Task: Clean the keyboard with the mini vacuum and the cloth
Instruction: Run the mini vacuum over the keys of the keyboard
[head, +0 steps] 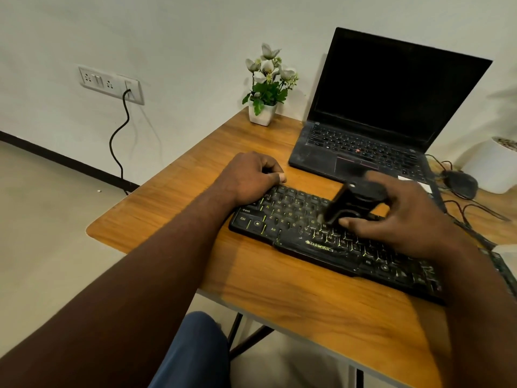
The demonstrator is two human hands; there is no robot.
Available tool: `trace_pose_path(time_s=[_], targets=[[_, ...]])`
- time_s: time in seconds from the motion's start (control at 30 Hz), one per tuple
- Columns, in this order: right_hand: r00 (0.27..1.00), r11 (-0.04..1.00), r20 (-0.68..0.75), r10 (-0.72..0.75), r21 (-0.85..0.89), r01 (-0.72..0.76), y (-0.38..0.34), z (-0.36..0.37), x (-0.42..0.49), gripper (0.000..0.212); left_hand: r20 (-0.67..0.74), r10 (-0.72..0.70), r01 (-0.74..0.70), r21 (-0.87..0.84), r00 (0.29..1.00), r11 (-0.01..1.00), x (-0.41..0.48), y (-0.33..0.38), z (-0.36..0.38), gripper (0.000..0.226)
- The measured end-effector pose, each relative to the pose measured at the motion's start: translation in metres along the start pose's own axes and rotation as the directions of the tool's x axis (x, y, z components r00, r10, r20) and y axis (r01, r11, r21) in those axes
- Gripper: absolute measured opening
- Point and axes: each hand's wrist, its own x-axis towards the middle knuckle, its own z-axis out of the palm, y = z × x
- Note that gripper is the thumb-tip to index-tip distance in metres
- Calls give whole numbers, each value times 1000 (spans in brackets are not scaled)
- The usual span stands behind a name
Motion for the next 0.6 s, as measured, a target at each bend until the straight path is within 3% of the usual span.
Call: trace_pose_path(time_s=[0.17,0.47,0.6], targets=[[998,997,9,70,13,-70,7,-16,-8,33,15,-1,1,19,1000,1000,1,1,0,10],[966,984,-195,-169,-83,155,-37,71,39,35,8,13,-13,21,1000,1000,-1,4,-1,10],[991,999,-128,-42,-37,38,-23,45,27,36,1,-1,1,0,1000,1000,-1,4,-1,9]])
